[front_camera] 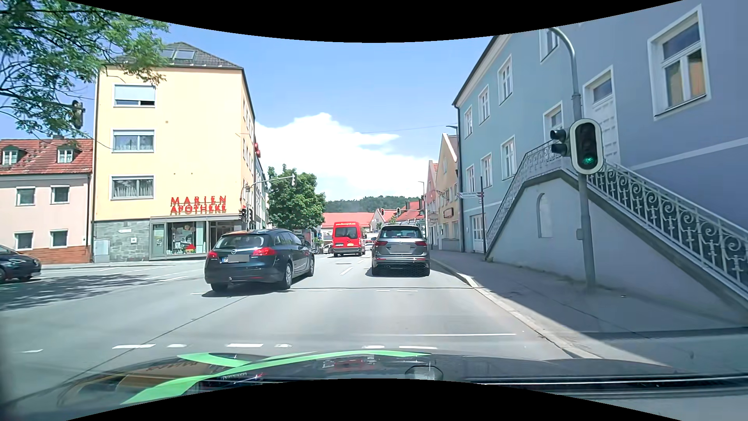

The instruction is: Follow the waypoints while adhering to traffic rules and regulations

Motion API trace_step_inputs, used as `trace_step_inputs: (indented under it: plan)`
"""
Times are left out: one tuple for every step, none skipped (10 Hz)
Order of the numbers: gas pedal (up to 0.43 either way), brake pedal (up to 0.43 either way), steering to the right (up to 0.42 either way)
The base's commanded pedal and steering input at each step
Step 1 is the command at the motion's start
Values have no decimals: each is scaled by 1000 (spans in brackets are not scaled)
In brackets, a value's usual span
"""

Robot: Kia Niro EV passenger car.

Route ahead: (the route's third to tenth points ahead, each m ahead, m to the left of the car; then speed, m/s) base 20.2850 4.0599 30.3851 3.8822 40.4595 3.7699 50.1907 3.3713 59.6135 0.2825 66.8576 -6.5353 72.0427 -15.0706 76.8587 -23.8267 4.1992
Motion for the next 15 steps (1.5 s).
trace_step_inputs:
  plan:
    - [197, 0, 10]
    - [197, 0, 9]
    - [197, 0, 9]
    - [209, 0, 9]
    - [209, 0, 9]
    - [220, 0, 7]
    - [228, 0, 7]
    - [228, 0, 6]
    - [228, 0, 6]
    - [228, 0, 4]
    - [228, 0, 0]
    - [228, 0, -4]
    - [228, 0, -5]
    - [228, 0, -5]
    - [228, 0, -6]
